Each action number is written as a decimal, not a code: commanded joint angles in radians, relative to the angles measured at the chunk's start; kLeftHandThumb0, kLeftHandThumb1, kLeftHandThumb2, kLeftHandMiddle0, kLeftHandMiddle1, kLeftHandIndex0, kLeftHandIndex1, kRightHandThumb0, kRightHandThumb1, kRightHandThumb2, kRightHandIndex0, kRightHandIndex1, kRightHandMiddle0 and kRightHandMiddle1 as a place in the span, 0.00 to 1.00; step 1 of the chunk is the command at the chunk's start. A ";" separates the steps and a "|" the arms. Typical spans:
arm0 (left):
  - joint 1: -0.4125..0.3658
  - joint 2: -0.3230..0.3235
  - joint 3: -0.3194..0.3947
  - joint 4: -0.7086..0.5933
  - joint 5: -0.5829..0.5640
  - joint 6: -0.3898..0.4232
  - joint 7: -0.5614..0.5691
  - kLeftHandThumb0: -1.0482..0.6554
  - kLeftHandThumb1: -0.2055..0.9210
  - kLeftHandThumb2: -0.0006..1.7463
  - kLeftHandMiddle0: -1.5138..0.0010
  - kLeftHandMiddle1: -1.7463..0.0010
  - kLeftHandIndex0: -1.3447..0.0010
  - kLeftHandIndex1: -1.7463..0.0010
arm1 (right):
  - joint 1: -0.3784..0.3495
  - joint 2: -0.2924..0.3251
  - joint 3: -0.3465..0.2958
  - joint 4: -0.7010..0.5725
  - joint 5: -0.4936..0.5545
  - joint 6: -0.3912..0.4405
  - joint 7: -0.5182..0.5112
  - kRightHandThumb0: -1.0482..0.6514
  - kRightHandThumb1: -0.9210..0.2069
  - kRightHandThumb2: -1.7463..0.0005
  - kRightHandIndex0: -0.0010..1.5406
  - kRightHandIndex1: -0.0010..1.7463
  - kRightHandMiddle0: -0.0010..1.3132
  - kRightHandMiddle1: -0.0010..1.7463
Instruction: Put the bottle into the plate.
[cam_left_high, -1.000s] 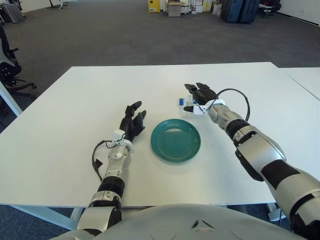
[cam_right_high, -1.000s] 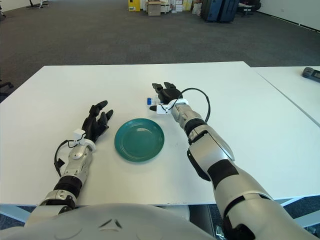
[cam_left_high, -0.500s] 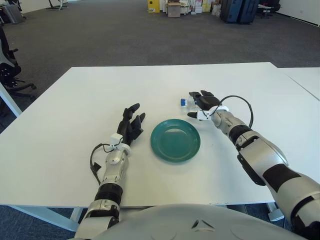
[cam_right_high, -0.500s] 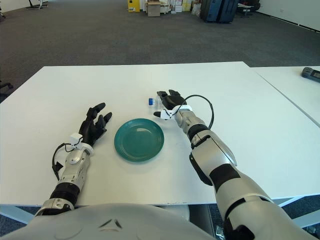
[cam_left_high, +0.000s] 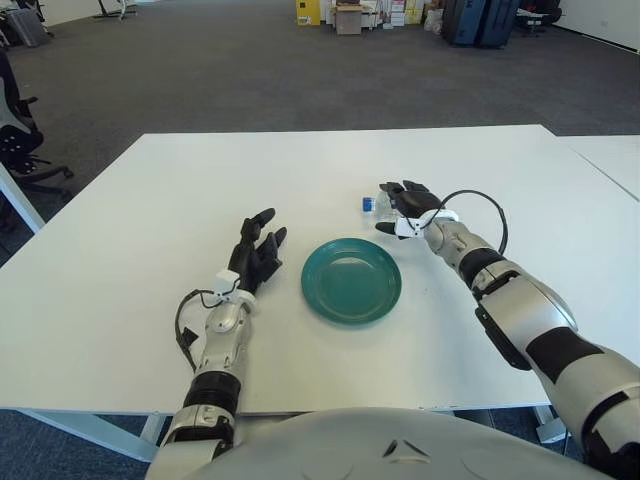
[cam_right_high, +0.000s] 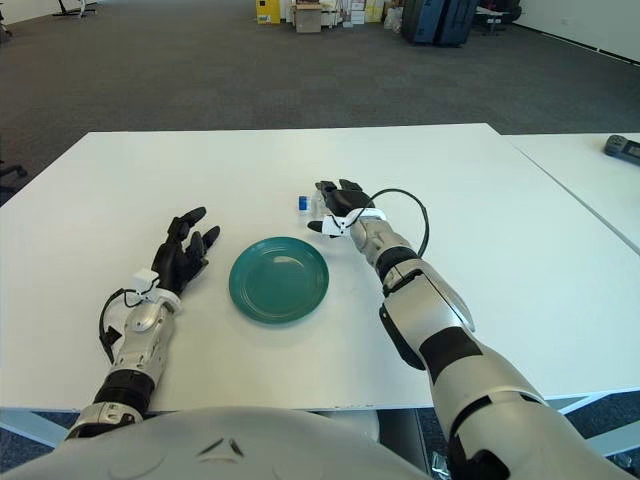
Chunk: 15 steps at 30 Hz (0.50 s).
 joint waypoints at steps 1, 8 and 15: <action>0.022 0.013 0.009 0.016 -0.010 0.016 -0.015 0.12 1.00 0.46 0.59 0.97 0.96 0.47 | 0.022 -0.009 -0.002 0.019 0.014 0.015 0.043 0.08 0.00 0.60 0.11 0.01 0.00 0.20; 0.023 0.015 0.016 0.015 -0.023 0.008 -0.028 0.12 1.00 0.46 0.59 0.97 0.96 0.47 | 0.053 -0.040 0.006 0.014 0.006 -0.010 0.053 0.07 0.00 0.57 0.12 0.01 0.00 0.20; 0.020 0.018 0.025 0.028 -0.039 -0.003 -0.050 0.13 1.00 0.45 0.59 0.97 0.97 0.47 | 0.070 -0.119 0.017 -0.002 -0.004 -0.077 0.072 0.06 0.00 0.54 0.12 0.01 0.00 0.19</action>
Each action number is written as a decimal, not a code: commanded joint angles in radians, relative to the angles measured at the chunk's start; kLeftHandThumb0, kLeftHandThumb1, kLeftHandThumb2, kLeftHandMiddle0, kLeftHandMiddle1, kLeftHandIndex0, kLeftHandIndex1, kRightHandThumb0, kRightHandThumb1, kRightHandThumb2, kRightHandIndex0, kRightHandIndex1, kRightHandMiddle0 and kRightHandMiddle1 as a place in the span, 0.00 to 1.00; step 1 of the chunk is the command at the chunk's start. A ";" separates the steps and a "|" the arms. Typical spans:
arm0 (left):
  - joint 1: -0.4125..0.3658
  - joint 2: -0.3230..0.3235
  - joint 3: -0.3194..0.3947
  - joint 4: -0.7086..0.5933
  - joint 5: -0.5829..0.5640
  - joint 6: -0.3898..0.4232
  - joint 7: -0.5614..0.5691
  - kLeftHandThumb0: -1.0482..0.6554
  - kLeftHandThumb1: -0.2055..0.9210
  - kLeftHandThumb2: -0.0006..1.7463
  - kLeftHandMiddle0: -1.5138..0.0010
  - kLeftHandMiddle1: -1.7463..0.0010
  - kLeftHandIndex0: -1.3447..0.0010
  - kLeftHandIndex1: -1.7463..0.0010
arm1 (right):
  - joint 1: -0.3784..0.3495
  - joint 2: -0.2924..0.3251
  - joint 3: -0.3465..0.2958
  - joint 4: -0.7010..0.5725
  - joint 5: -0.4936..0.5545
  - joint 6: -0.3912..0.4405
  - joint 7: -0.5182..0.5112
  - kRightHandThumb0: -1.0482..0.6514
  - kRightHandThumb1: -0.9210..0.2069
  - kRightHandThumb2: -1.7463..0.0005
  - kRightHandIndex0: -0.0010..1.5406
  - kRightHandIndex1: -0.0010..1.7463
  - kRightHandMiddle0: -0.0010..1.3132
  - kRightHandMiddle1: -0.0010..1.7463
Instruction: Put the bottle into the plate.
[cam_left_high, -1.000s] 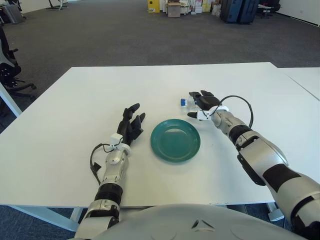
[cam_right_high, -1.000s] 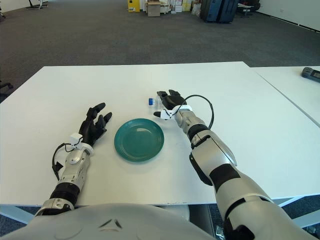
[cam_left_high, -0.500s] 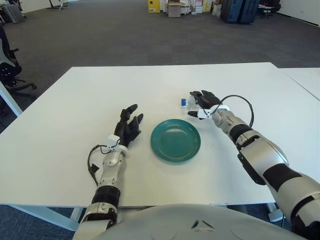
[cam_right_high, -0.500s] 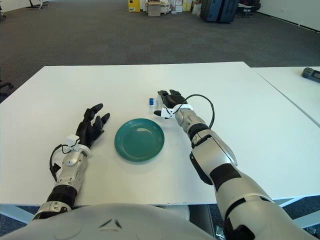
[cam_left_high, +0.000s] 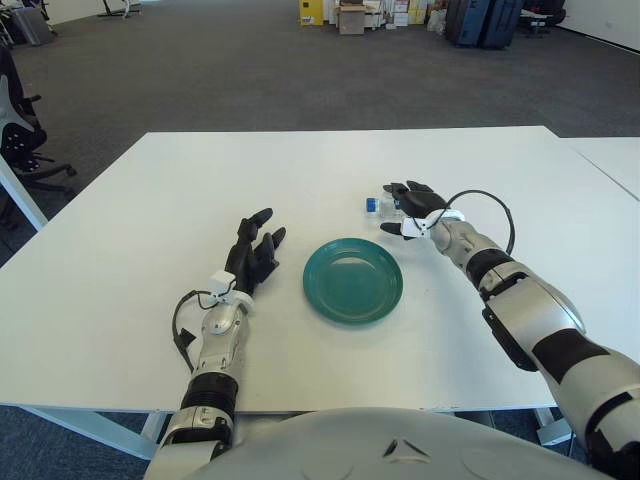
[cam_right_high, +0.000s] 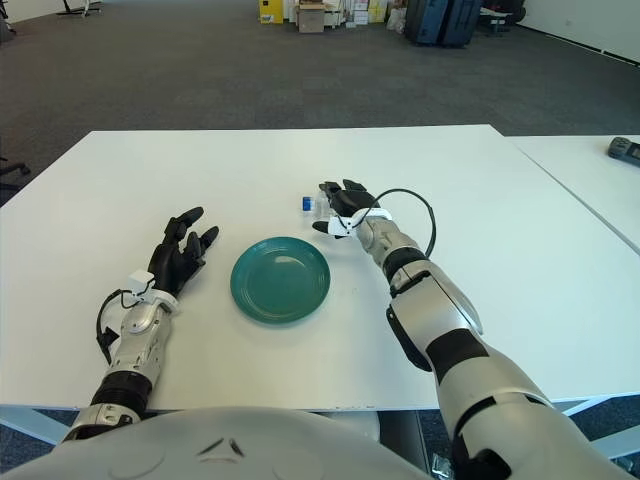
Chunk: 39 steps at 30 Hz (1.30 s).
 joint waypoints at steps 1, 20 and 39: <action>0.014 0.012 0.008 0.031 -0.008 0.006 -0.017 0.13 1.00 0.45 0.59 0.97 0.97 0.48 | 0.046 -0.056 0.015 0.017 -0.004 -0.018 0.046 0.06 0.00 0.53 0.12 0.01 0.00 0.19; -0.018 0.025 0.018 0.073 -0.012 0.021 -0.043 0.15 1.00 0.48 0.61 0.98 0.99 0.47 | 0.150 -0.363 0.023 -0.304 -0.008 -0.276 0.067 0.05 0.00 0.48 0.15 0.01 0.00 0.14; -0.047 0.026 0.014 0.107 -0.006 0.025 -0.048 0.16 1.00 0.49 0.60 0.98 0.98 0.47 | 0.345 -0.509 -0.147 -0.778 0.024 -0.257 0.099 0.05 0.00 0.51 0.13 0.00 0.00 0.11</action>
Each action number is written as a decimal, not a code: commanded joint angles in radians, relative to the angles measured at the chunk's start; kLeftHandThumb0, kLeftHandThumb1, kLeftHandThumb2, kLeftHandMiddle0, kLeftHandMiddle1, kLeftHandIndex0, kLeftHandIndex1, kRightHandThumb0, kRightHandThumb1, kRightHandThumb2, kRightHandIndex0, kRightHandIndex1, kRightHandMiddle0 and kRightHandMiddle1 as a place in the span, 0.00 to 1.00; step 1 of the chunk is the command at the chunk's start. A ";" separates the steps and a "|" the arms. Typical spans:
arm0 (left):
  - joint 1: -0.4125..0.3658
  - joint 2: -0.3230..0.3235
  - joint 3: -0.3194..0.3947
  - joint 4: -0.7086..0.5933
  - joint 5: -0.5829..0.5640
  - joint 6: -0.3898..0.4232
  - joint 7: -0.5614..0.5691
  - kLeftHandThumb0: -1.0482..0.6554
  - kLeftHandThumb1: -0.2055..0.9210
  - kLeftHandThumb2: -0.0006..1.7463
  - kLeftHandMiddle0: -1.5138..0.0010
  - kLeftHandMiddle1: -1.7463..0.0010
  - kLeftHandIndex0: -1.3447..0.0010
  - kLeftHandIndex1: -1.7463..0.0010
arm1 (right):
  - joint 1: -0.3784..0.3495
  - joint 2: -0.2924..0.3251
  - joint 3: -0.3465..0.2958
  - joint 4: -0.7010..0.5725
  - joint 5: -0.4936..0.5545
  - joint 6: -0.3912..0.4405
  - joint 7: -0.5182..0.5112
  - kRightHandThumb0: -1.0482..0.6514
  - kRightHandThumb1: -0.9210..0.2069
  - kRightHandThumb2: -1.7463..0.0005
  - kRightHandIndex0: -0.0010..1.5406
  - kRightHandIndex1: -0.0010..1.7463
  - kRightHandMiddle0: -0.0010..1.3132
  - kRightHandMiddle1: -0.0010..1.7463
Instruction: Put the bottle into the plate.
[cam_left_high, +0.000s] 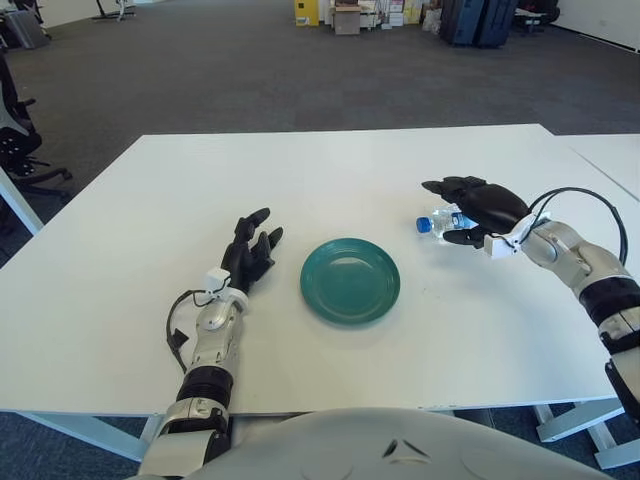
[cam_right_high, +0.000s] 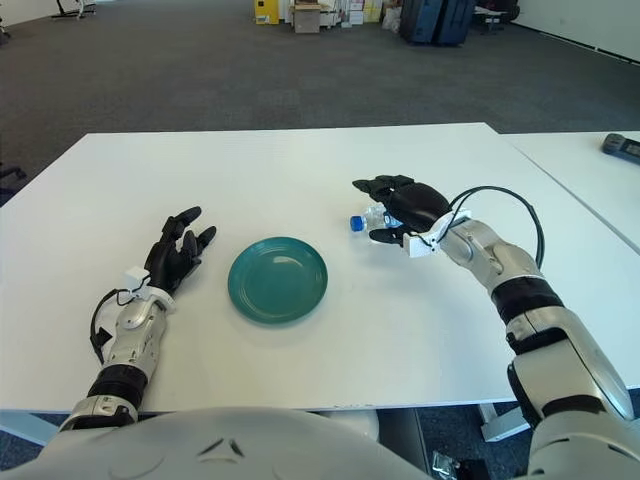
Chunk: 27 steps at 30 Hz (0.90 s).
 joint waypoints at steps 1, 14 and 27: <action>0.000 0.001 -0.004 0.032 0.002 0.025 -0.009 0.16 1.00 0.49 0.60 0.98 0.98 0.47 | 0.032 -0.014 -0.046 -0.088 0.013 0.025 -0.003 0.05 0.00 0.51 0.12 0.00 0.00 0.11; -0.017 0.005 -0.019 0.054 0.025 0.014 -0.006 0.14 1.00 0.49 0.61 0.99 0.97 0.47 | 0.069 0.018 -0.117 -0.135 -0.001 0.081 -0.061 0.05 0.00 0.57 0.06 0.00 0.00 0.11; -0.017 0.005 -0.028 0.049 0.040 0.023 0.009 0.13 1.00 0.49 0.62 0.99 0.98 0.47 | 0.006 0.033 -0.098 -0.041 -0.021 0.089 -0.079 0.02 0.00 0.60 0.00 0.00 0.00 0.07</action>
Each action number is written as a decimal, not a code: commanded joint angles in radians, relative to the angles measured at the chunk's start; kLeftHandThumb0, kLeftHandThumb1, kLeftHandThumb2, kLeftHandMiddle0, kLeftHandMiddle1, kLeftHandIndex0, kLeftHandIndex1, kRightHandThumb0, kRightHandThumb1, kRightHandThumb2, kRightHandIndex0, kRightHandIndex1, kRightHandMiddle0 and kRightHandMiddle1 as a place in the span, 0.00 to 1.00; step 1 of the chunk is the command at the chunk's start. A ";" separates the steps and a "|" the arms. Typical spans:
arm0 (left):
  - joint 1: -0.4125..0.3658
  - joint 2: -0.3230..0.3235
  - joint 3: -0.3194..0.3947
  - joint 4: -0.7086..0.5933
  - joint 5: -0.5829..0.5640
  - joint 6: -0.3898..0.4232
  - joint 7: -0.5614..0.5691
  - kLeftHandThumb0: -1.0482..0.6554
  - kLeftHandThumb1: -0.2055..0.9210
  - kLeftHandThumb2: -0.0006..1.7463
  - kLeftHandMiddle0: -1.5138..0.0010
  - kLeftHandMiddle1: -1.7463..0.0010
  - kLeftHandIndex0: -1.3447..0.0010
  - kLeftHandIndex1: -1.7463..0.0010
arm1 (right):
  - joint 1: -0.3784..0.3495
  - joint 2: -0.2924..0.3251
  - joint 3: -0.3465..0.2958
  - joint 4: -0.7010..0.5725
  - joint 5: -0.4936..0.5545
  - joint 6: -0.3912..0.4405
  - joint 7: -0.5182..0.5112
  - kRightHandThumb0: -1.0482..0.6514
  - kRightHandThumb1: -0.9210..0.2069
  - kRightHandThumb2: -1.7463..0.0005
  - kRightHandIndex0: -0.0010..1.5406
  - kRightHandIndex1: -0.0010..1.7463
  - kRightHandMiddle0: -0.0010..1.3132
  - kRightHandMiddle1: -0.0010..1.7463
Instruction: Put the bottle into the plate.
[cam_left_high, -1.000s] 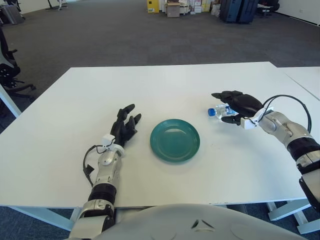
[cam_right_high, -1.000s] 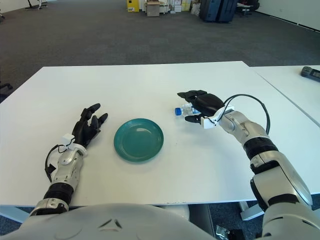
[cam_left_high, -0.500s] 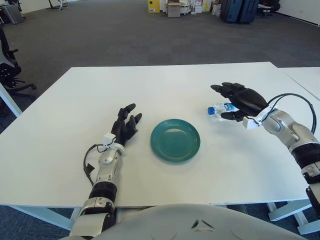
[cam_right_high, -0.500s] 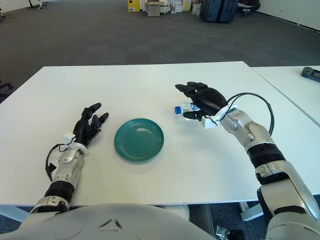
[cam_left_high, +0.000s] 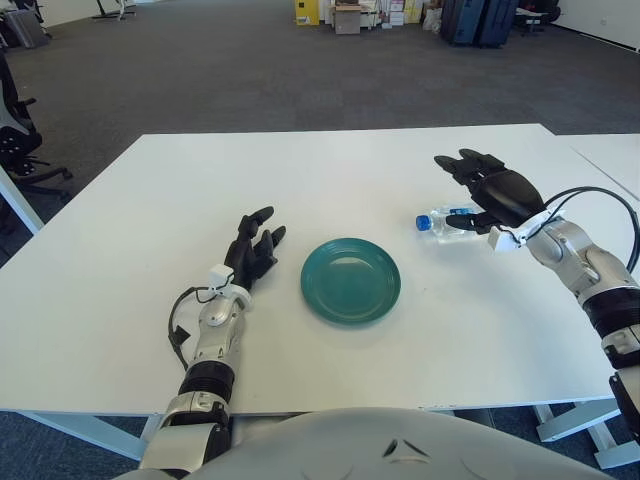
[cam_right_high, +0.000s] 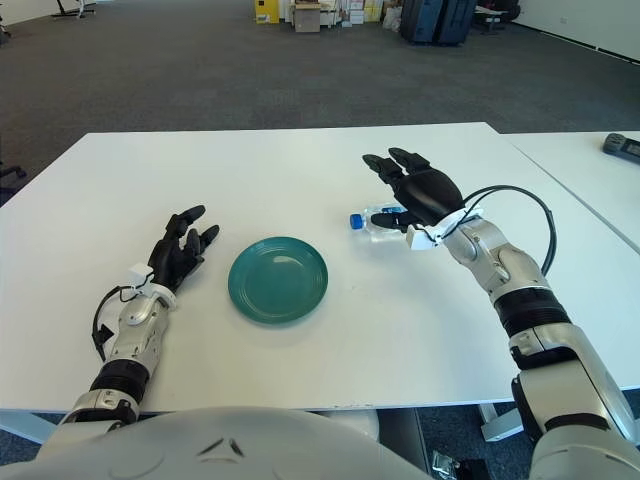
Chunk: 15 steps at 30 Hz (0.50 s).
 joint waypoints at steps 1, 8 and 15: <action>0.006 0.001 -0.009 0.017 0.017 0.031 0.010 0.13 1.00 0.49 0.62 0.99 0.98 0.47 | -0.069 0.015 0.013 0.071 -0.008 -0.003 0.013 0.01 0.00 0.60 0.00 0.00 0.00 0.05; 0.010 -0.001 -0.012 0.008 0.020 0.029 0.014 0.13 1.00 0.49 0.62 0.99 0.98 0.47 | -0.170 0.037 0.071 0.261 -0.044 -0.028 -0.008 0.00 0.00 0.60 0.00 0.00 0.00 0.02; 0.016 0.000 -0.015 -0.002 0.020 0.033 0.015 0.13 1.00 0.50 0.62 0.99 0.97 0.47 | -0.261 0.085 0.145 0.513 -0.090 -0.046 -0.100 0.00 0.00 0.60 0.00 0.00 0.00 0.01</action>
